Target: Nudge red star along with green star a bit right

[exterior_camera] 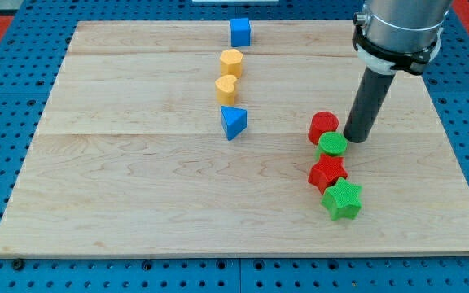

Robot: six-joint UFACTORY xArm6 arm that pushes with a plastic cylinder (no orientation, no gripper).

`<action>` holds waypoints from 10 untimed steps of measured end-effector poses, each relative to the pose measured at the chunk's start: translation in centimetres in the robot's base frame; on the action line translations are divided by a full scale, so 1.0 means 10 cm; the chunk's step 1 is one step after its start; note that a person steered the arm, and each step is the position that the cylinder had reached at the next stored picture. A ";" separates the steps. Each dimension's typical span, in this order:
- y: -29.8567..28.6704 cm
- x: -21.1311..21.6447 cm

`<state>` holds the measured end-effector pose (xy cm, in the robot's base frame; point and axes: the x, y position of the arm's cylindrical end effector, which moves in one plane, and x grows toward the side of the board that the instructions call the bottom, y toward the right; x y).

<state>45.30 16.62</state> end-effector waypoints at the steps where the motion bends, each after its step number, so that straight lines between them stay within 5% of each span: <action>1: 0.01 0.00; 2: 0.01 0.11; 4: 0.41 1.37; 5: 0.27 1.65; 7: -1.41 1.55; 10: -1.22 0.83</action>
<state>53.64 4.38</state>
